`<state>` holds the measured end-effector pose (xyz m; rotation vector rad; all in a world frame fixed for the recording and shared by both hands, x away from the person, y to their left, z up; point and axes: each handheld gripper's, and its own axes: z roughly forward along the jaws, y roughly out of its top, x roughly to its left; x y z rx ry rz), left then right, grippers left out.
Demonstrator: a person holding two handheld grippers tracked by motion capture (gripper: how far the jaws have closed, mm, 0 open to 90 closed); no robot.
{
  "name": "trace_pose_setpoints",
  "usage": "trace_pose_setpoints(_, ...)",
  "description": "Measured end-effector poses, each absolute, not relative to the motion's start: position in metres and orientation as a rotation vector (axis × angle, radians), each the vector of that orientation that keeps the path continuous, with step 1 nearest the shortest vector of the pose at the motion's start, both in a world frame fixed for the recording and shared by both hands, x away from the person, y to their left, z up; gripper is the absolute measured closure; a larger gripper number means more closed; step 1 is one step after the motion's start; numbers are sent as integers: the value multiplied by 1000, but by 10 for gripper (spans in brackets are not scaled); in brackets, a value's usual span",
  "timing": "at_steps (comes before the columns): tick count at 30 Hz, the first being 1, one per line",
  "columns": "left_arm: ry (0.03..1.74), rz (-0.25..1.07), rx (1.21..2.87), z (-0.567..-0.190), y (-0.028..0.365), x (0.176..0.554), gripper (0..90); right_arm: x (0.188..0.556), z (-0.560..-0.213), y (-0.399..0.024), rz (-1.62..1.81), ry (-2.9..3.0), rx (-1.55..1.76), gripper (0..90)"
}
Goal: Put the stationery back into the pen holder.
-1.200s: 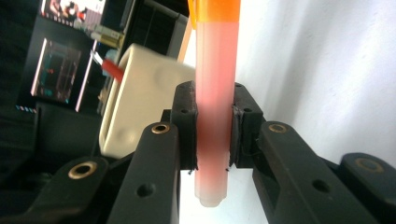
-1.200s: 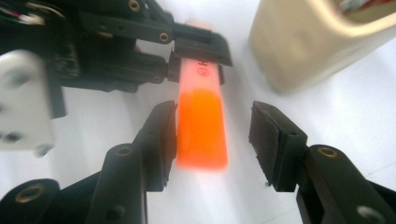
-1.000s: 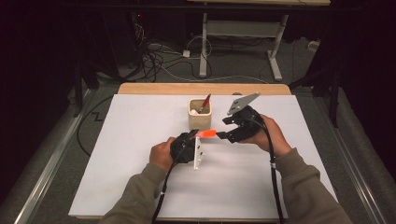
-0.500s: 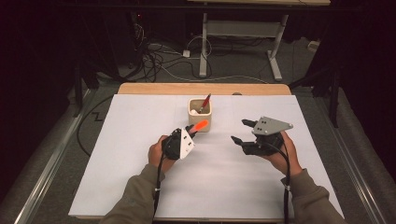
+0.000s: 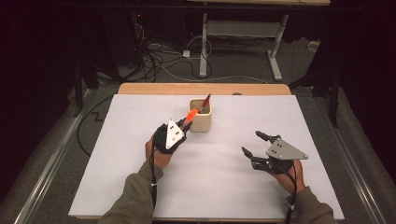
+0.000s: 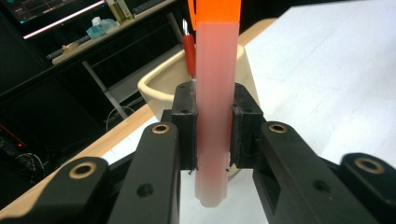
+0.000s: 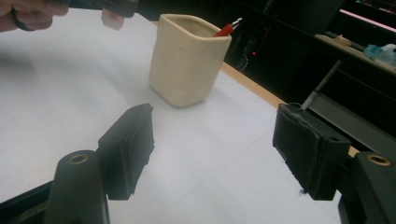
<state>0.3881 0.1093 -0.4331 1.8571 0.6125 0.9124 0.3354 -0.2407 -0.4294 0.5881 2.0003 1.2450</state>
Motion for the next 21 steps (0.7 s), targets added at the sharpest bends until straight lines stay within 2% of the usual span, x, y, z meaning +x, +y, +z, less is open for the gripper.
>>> trace_pose_setpoints(13,662,787,1722,-411,118,402,747,304,-449,-252,1286,1982,642,221)
trace_pose_setpoints(21,682,702,1654,-403,117,414,747,286,-451,-256,1285,1965,641,216)
